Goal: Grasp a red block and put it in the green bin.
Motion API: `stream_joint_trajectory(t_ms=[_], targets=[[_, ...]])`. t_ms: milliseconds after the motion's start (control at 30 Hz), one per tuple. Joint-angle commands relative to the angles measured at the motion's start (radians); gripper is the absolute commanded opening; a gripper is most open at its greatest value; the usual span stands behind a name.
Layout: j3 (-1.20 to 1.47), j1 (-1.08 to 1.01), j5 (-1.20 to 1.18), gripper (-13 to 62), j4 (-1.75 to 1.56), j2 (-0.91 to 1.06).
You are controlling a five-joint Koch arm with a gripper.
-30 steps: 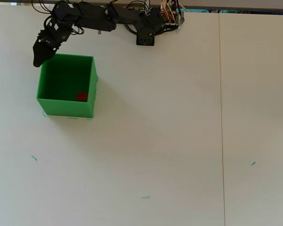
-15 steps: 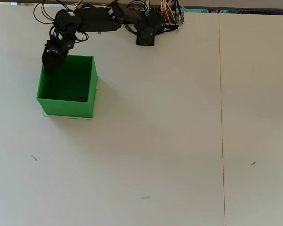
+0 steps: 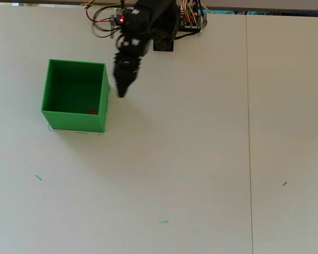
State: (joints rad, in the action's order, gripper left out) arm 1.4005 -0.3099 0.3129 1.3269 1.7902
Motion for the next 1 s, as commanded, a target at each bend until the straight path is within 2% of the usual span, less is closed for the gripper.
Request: stream_joint_trajectory(t_ms=[0,200,467,633,967], targets=[[0.025,0.069,-0.034,34.3,-0.058,0.084],[0.293,0.192,-0.064,34.4,-0.072,0.253],[0.719,0.218,-0.078,35.1,-0.267,0.440],[0.928,0.210,-0.074,33.8,-0.459,0.466],[1.114,0.232,-0.101,33.1,-0.646,0.514]])
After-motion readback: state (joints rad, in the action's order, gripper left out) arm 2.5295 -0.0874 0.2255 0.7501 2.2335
